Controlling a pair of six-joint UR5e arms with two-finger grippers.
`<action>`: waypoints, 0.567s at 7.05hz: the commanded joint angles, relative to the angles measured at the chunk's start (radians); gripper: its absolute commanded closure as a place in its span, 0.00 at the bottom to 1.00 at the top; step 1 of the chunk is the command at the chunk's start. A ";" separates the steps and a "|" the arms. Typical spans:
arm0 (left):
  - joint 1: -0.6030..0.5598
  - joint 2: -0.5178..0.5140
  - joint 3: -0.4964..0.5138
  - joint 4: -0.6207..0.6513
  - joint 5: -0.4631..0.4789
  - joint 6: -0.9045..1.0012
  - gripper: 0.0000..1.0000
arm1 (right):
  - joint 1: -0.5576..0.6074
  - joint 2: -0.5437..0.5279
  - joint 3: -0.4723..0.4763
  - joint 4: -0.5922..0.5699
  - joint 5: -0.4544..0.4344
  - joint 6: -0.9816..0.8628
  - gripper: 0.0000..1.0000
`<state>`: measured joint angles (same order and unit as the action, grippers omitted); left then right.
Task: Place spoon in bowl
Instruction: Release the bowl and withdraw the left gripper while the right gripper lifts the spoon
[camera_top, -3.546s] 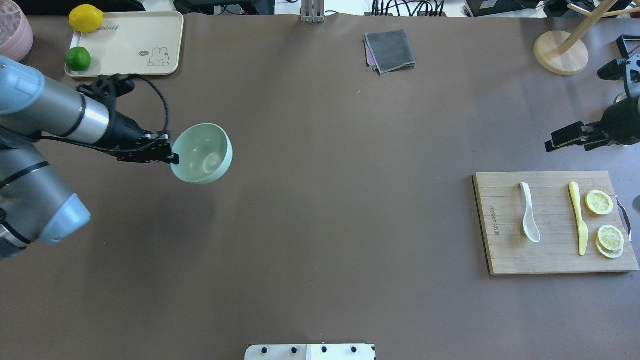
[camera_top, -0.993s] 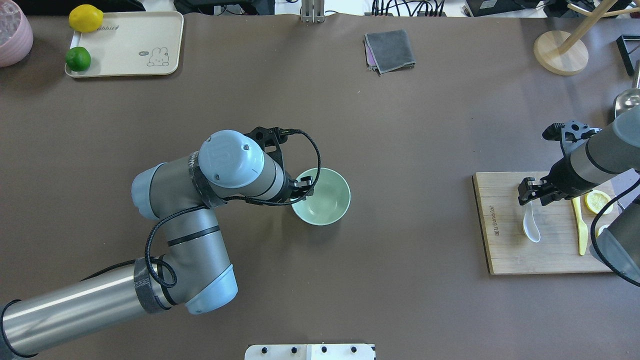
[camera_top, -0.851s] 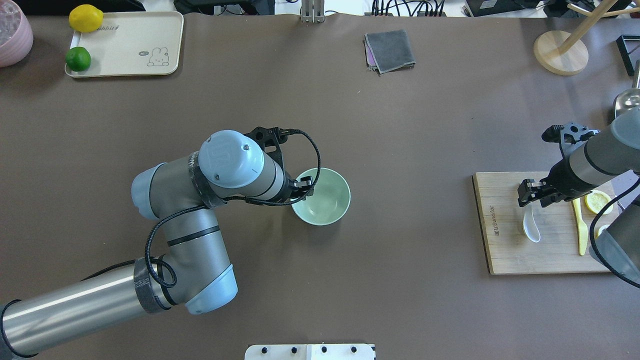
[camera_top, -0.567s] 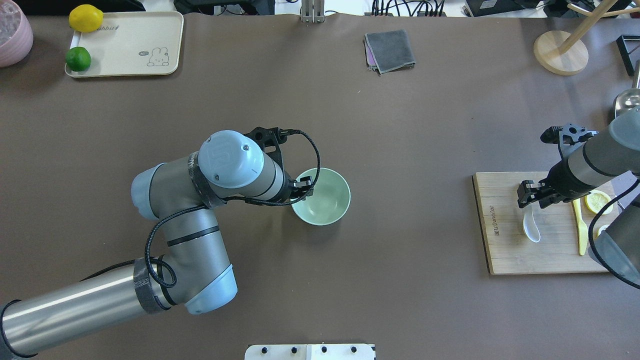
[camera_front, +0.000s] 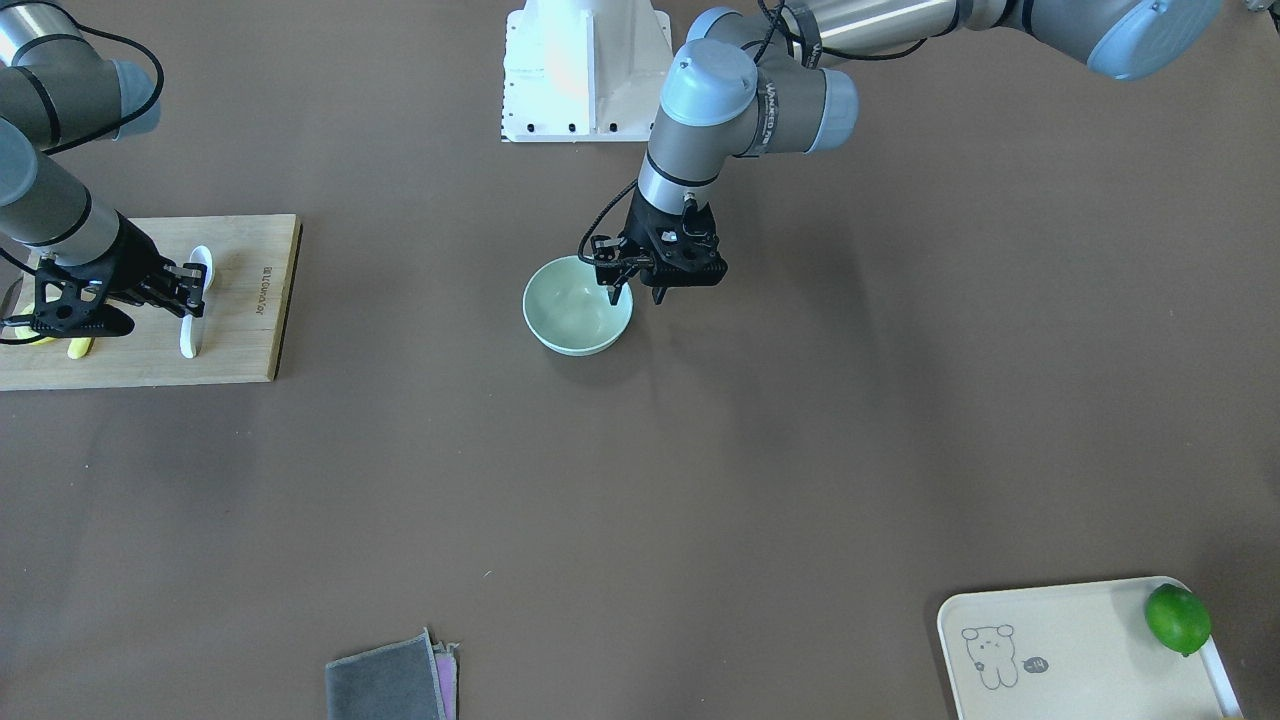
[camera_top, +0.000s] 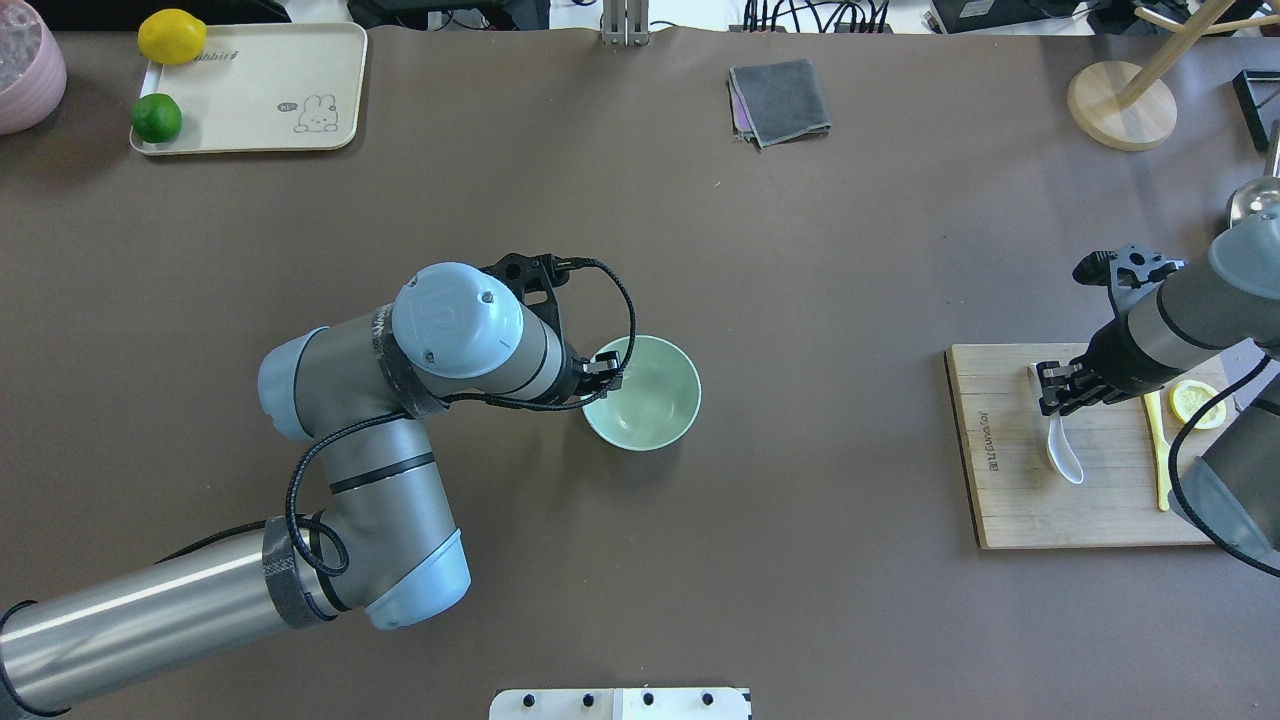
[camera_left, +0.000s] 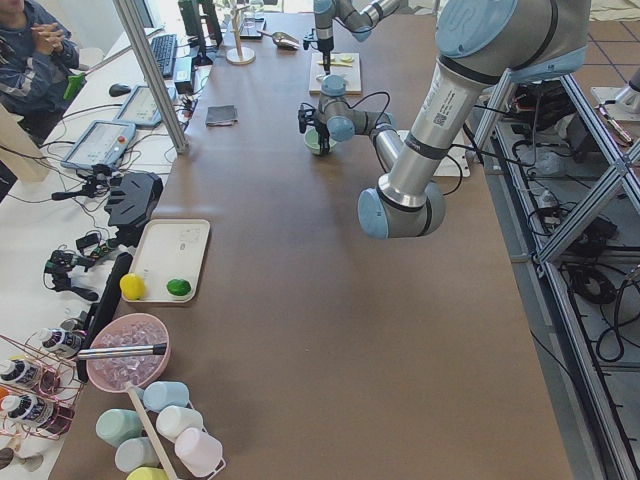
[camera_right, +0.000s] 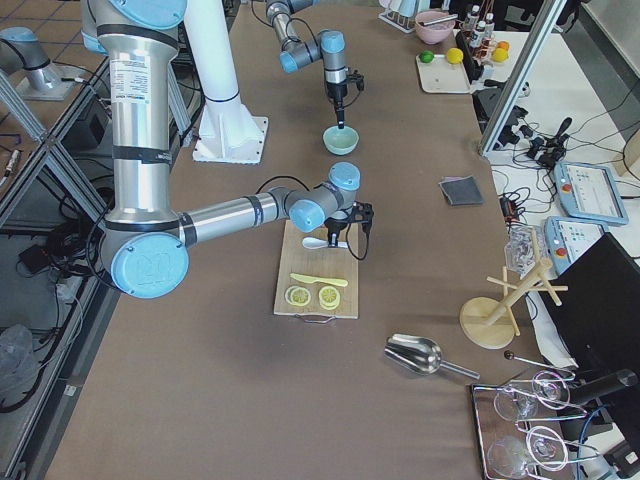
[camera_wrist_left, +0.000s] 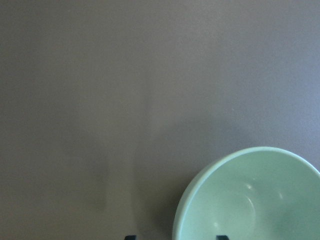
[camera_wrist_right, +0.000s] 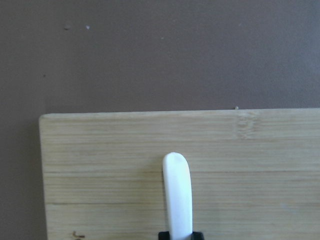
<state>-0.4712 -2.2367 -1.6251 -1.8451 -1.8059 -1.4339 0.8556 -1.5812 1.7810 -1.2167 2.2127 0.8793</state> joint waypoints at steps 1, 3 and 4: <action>-0.018 0.035 -0.065 0.003 -0.006 0.006 0.38 | 0.028 0.047 0.063 -0.018 0.042 0.006 1.00; -0.091 0.211 -0.219 0.001 -0.032 0.146 0.02 | 0.019 0.250 0.080 -0.151 0.035 0.100 1.00; -0.168 0.333 -0.281 -0.006 -0.115 0.240 0.02 | -0.033 0.382 0.078 -0.228 0.003 0.165 1.00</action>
<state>-0.5668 -2.0322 -1.8273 -1.8454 -1.8531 -1.2960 0.8659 -1.3518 1.8566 -1.3533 2.2430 0.9685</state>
